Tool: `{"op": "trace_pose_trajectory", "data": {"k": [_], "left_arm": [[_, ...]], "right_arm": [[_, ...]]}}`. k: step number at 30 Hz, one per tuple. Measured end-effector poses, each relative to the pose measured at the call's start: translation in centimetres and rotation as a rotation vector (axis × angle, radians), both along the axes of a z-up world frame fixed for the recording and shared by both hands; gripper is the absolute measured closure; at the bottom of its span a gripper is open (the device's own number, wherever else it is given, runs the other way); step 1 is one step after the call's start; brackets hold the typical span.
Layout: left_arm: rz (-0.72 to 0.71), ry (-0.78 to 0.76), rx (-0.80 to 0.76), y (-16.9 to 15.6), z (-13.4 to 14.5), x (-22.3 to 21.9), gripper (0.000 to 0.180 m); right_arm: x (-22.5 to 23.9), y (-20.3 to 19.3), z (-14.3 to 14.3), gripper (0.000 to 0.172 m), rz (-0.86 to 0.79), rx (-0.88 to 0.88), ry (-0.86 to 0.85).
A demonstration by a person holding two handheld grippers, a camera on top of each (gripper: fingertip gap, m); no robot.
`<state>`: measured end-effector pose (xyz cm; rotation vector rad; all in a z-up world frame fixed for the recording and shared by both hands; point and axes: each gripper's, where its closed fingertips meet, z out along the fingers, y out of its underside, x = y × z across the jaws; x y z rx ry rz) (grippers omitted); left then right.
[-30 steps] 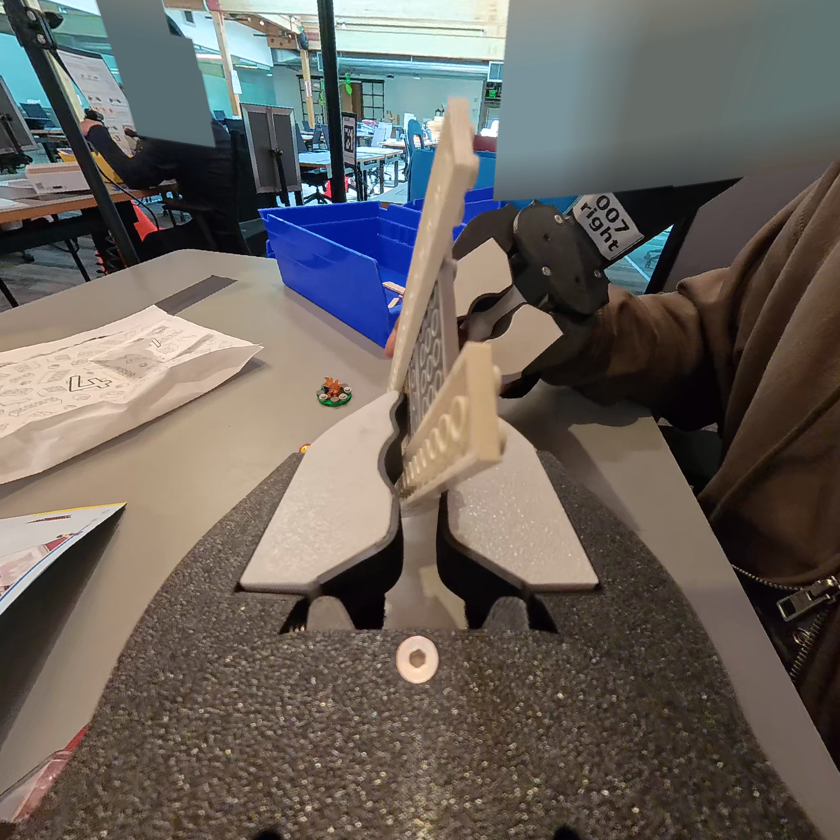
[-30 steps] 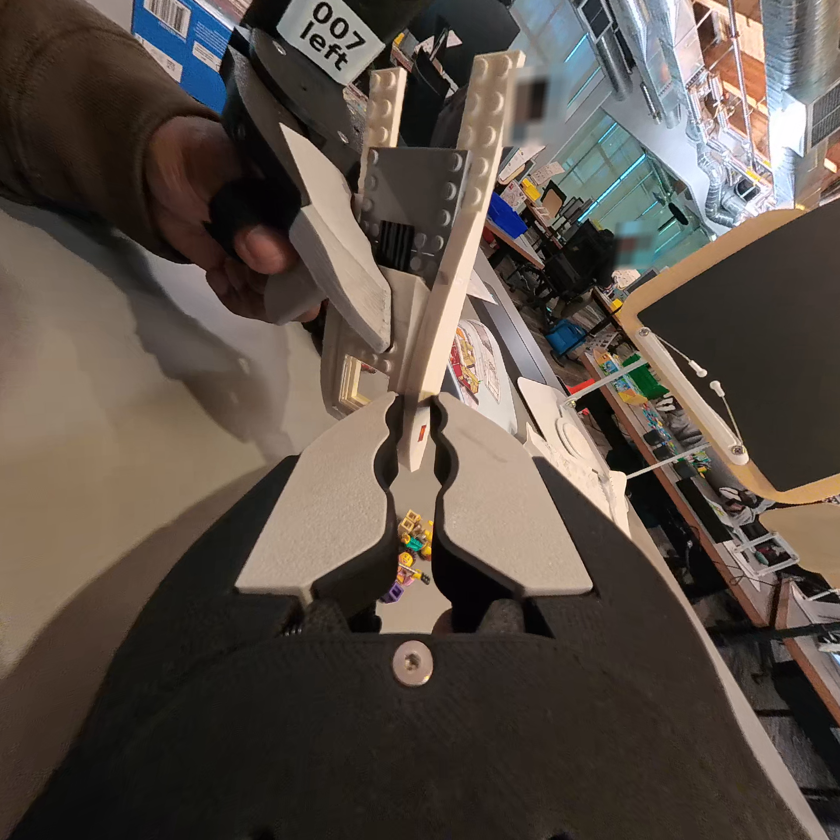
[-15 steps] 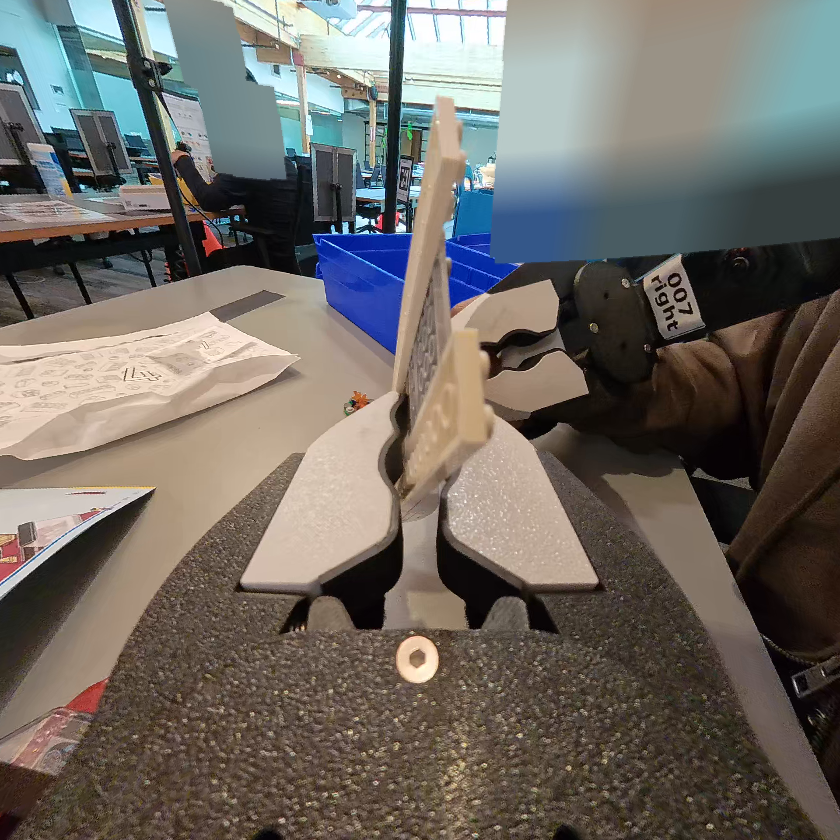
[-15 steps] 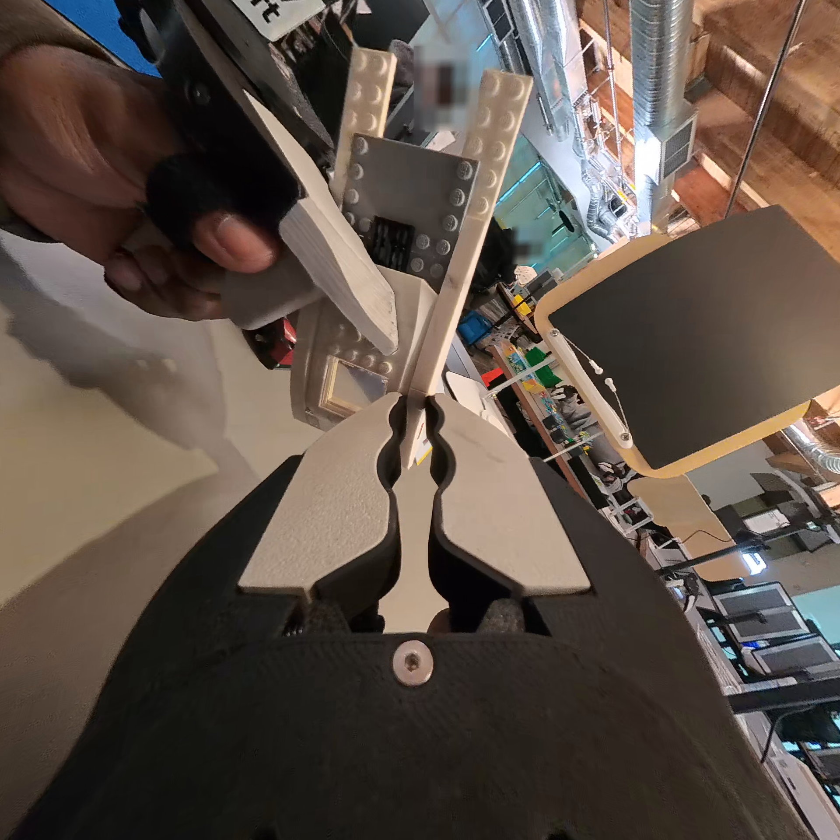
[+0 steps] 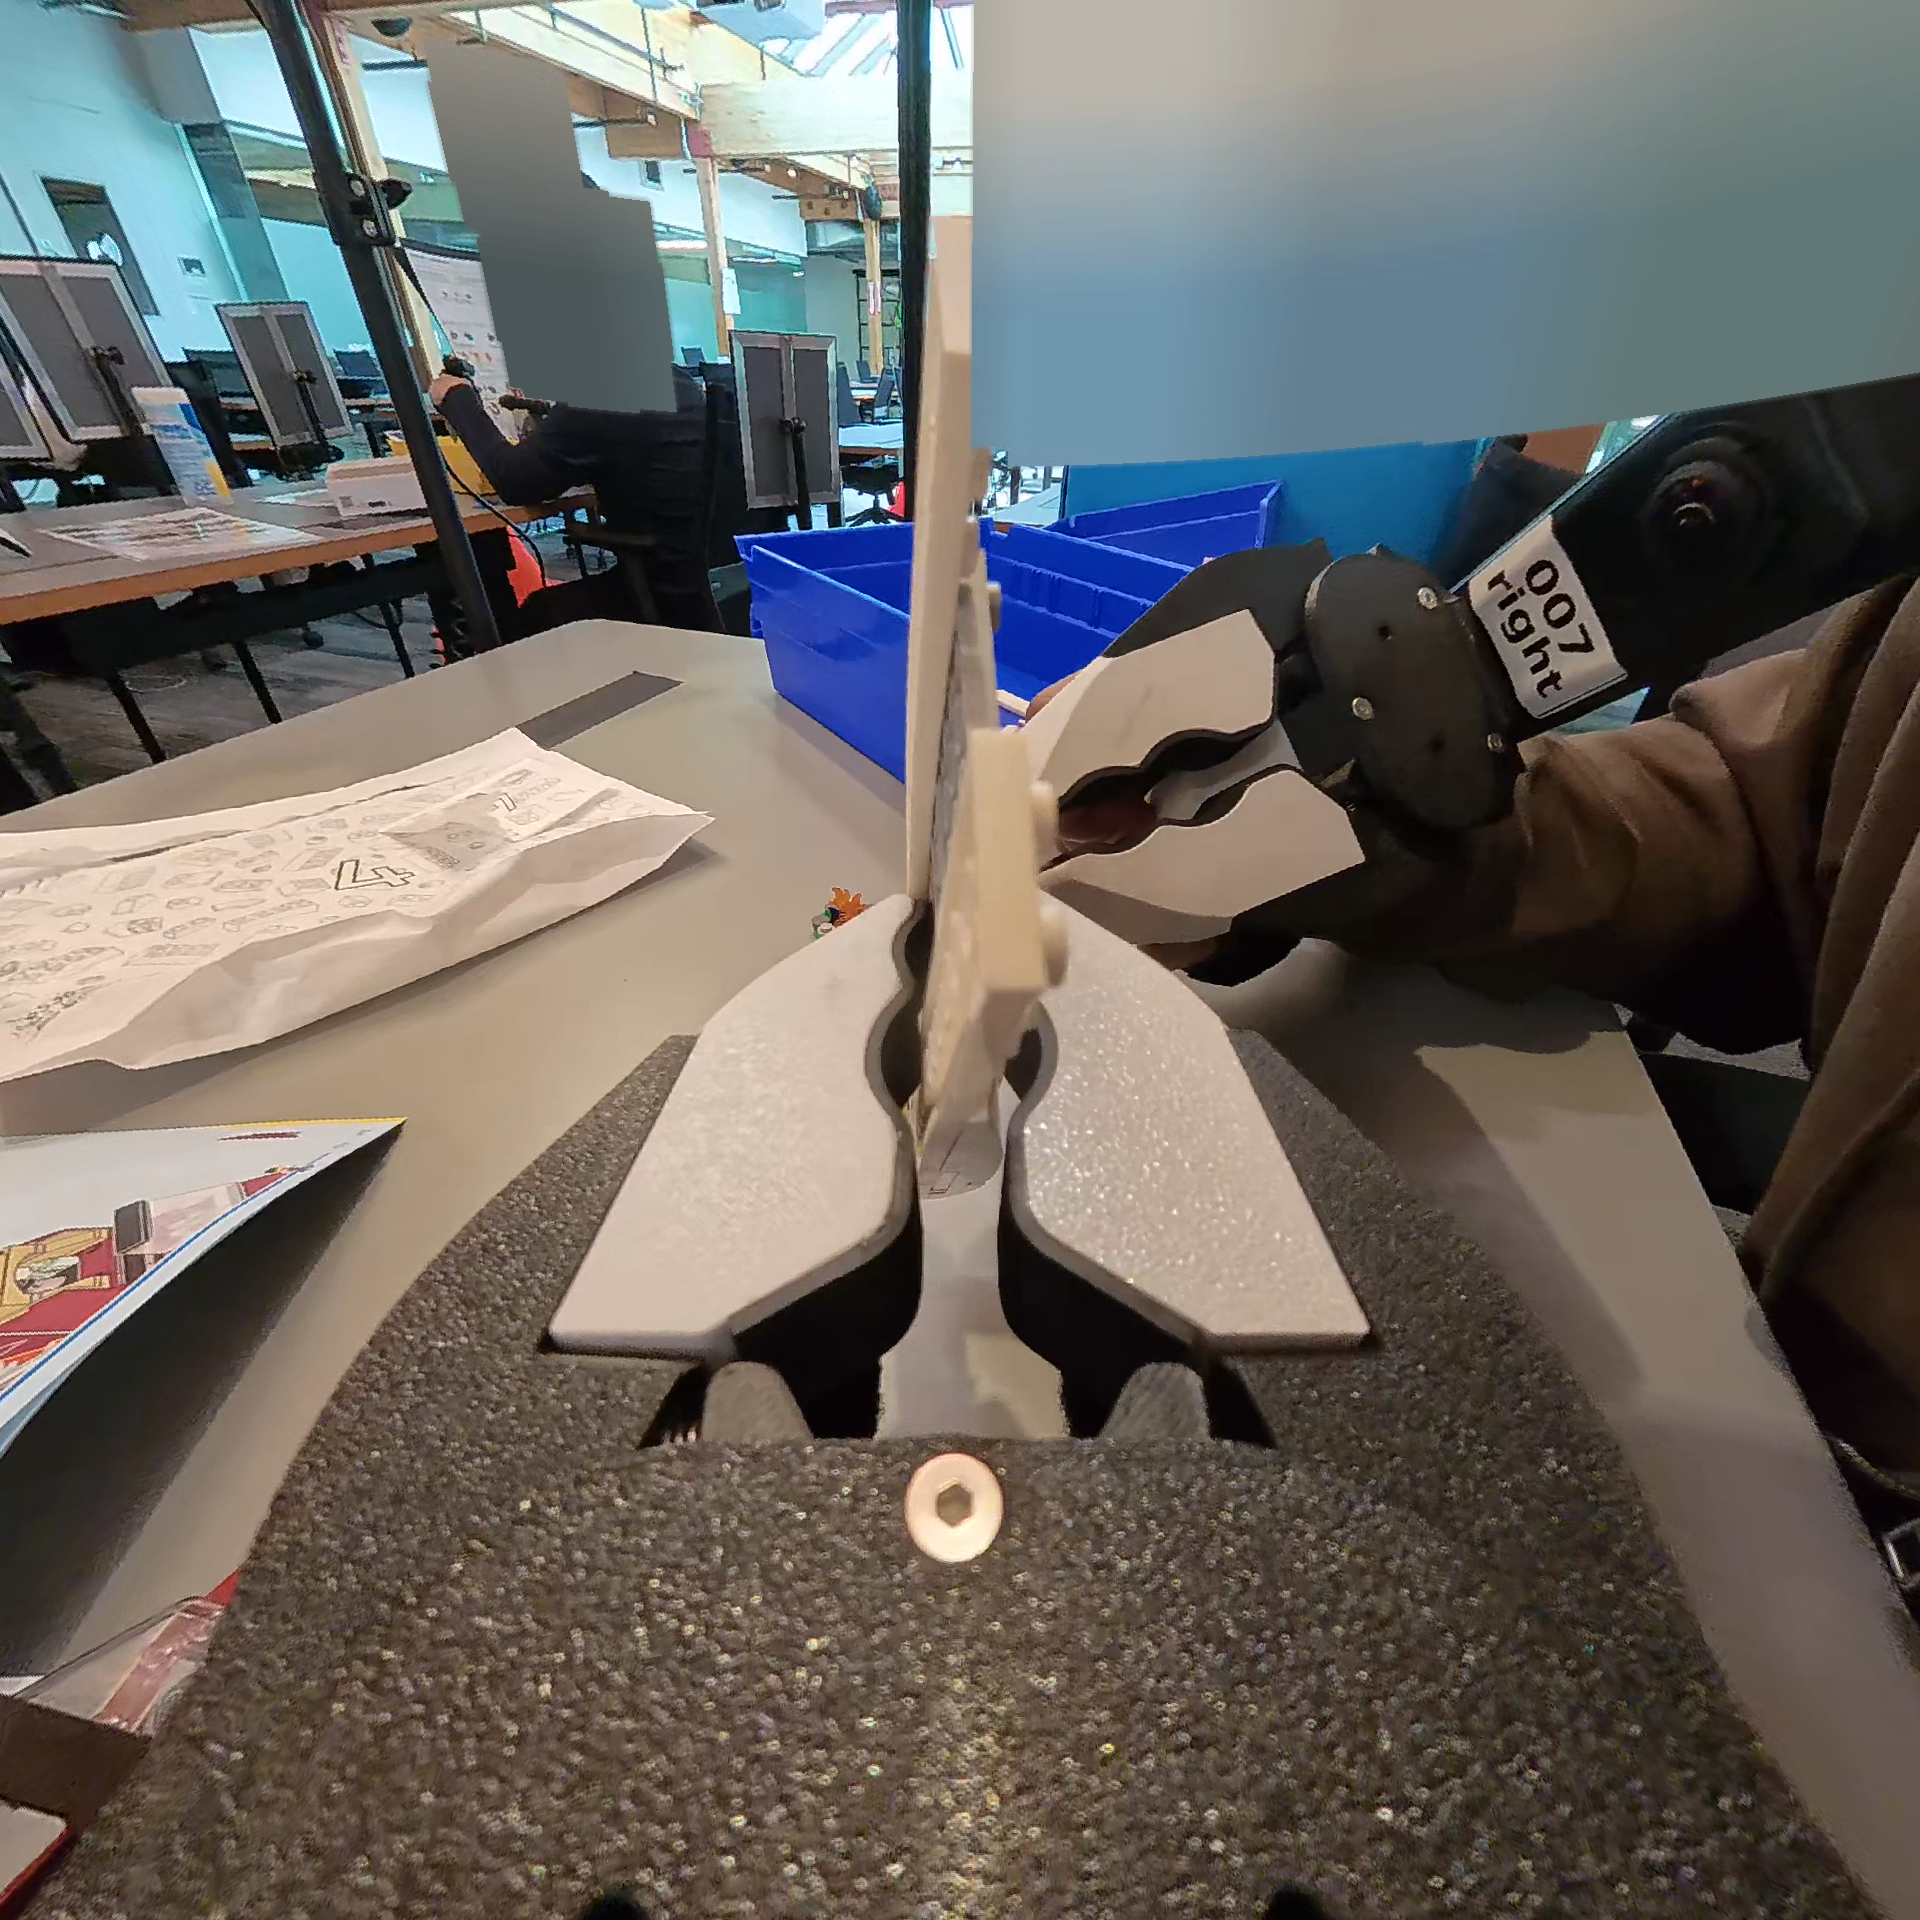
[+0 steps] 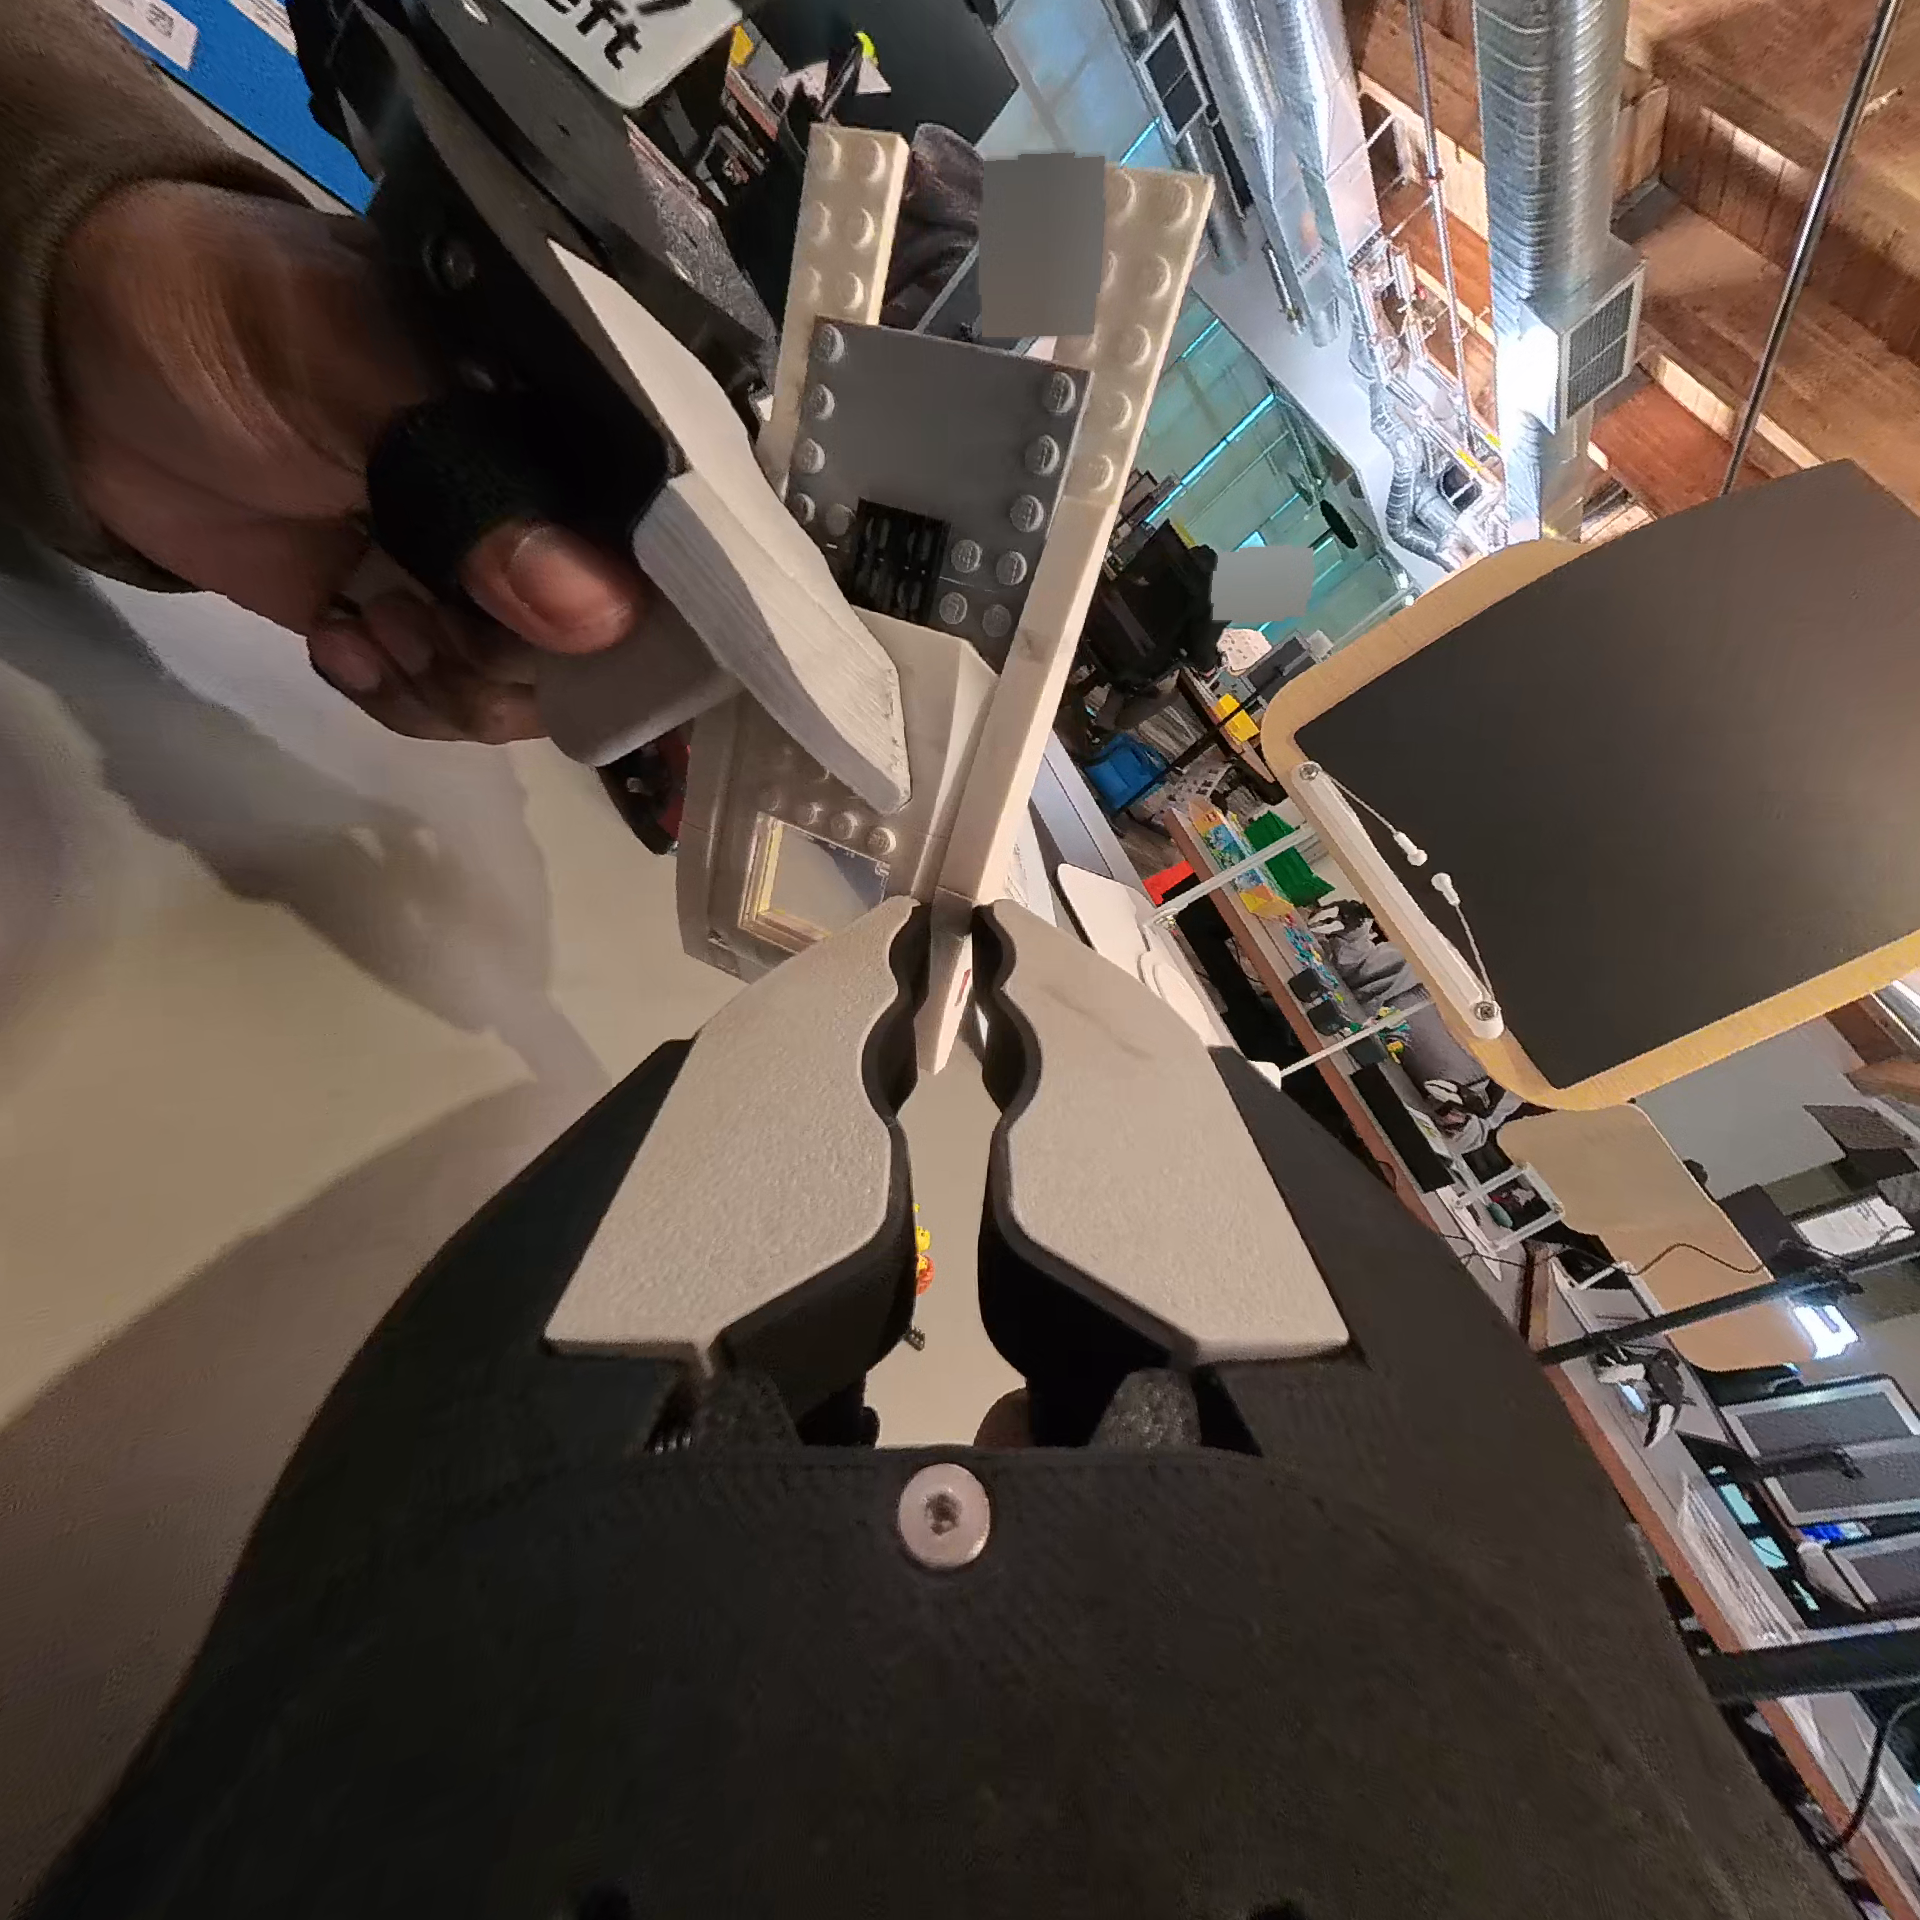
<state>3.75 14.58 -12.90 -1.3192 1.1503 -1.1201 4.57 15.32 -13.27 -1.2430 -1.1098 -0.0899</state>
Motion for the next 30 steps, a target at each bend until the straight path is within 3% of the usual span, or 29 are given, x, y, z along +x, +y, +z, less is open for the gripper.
{"op": "trace_pose_trajectory", "data": {"k": [23,26,30], "left_arm": [[0.012,-0.009,0.026,0.0,0.4,0.0,0.17],[0.105,-0.01,-0.012,2.2,0.2,-0.8,0.17],[0.082,-0.026,-0.014,1.8,0.7,-0.8,0.17]], "right_arm": [[0.0,0.0,0.5,0.165,-0.038,0.116,-0.005],[-0.6,-1.2,1.4,0.172,0.024,0.157,0.02],[-0.4,-0.5,1.2,0.172,-0.022,0.158,0.015]]}}
